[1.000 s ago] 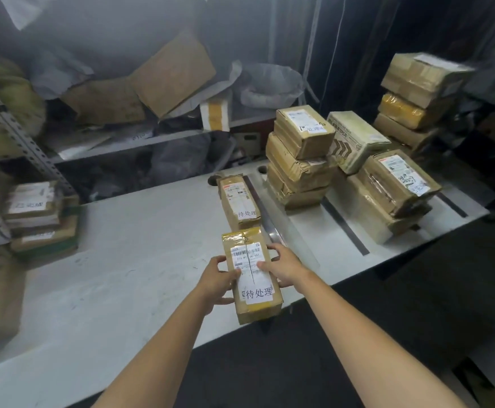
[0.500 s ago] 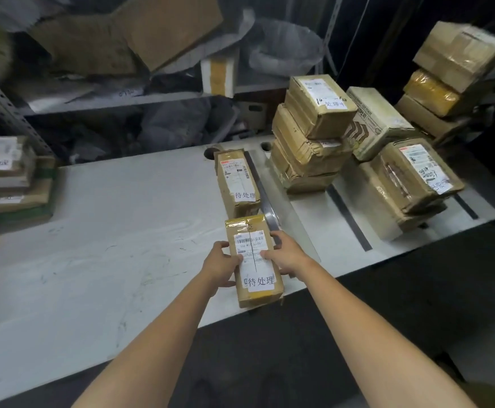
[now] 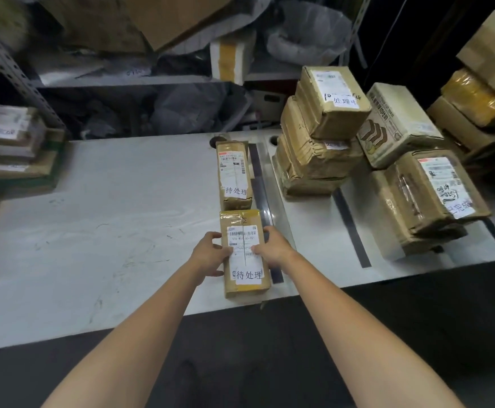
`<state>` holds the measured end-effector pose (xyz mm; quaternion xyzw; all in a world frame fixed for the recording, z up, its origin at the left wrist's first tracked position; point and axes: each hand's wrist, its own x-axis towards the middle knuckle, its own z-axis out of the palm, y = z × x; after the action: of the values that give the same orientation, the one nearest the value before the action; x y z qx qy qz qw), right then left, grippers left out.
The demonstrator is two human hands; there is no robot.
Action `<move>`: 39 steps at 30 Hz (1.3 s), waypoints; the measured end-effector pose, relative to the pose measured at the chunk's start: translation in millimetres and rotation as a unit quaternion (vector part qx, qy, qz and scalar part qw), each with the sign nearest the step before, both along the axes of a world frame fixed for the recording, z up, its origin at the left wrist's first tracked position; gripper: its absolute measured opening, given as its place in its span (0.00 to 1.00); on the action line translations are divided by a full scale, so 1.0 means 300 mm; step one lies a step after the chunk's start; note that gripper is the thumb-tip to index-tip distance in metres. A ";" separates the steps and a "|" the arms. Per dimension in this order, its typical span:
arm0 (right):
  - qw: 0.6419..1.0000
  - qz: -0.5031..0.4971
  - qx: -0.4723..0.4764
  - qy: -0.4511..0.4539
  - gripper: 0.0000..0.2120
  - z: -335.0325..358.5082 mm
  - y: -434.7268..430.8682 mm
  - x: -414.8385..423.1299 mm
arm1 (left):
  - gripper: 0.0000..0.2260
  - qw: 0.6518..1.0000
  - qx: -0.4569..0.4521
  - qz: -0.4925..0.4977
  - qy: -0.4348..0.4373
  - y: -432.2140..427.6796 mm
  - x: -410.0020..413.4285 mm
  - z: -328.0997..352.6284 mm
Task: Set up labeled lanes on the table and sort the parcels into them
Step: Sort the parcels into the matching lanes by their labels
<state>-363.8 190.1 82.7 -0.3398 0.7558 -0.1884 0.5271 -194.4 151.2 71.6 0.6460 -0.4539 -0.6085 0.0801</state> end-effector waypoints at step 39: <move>0.773 0.509 -0.169 0.339 0.26 0.854 -0.619 1.375 | 0.22 0.888 -0.167 -0.082 -0.421 -0.200 1.749 0.842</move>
<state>48.6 4.3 338.8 -0.8002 0.5581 0.1103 0.1898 330.4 91.2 324.3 0.7791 -0.5913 -0.1986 -0.0624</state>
